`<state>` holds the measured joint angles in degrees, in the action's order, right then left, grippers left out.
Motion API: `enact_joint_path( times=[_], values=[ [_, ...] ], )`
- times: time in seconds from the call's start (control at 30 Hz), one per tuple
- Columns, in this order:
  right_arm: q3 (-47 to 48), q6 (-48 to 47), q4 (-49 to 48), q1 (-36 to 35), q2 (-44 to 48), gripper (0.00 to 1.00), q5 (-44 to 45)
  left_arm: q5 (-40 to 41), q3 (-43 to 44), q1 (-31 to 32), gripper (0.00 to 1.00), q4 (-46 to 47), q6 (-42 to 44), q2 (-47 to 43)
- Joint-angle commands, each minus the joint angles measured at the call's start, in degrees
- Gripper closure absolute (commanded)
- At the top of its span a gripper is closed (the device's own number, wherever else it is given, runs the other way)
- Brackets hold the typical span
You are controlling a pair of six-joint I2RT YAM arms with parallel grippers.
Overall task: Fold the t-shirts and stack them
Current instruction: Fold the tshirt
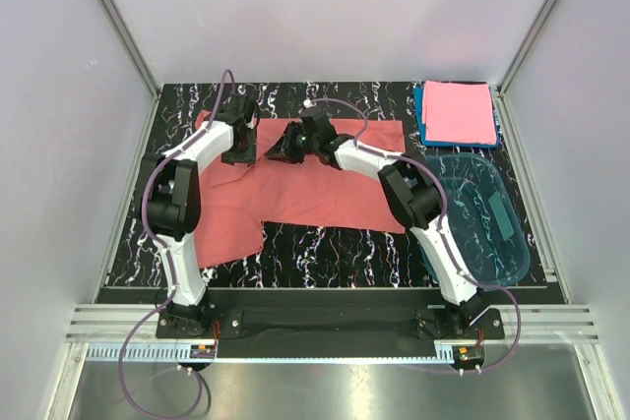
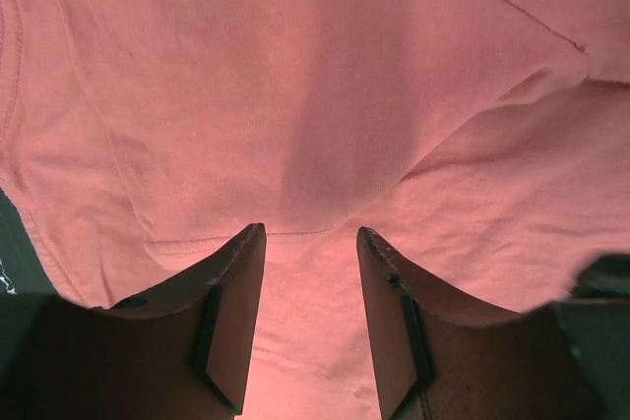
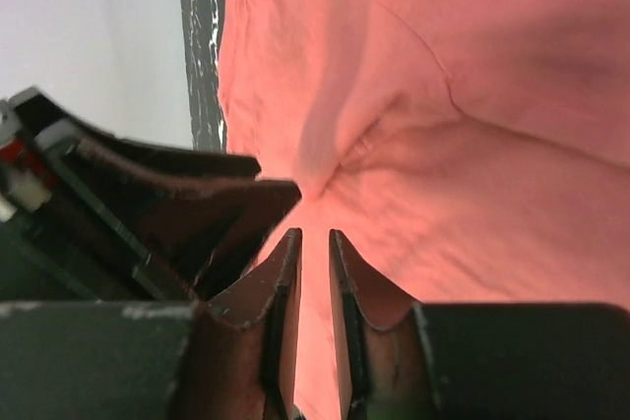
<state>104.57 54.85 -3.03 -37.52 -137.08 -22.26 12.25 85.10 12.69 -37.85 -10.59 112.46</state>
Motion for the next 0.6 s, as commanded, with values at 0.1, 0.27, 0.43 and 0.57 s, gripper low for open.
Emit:
enact_joint_path(
  times=[0.1, 0.27, 0.43, 0.57],
  values=[
    [5.38, 6.05, -4.18, -2.21, -5.13, 0.74, -0.59, -0.56, 0.77, 0.14, 0.53, 0.40, 0.75, -0.23],
    [6.34, 7.64, -4.36, -2.91, -7.14, 0.75, 0.11, -0.56, 1.03, -0.29, 0.56, 0.14, -0.04, 1.53],
    [8.80, 8.87, -4.09, -3.44, -9.26, 0.75, 0.29, -2.31, 1.65, -1.17, 0.57, 0.05, -0.40, 2.32],
    [9.42, 10.01, -4.53, -3.70, -10.84, 0.76, 0.55, -3.55, 0.77, -1.35, 0.48, 0.93, -0.48, 1.71]
  ],
)
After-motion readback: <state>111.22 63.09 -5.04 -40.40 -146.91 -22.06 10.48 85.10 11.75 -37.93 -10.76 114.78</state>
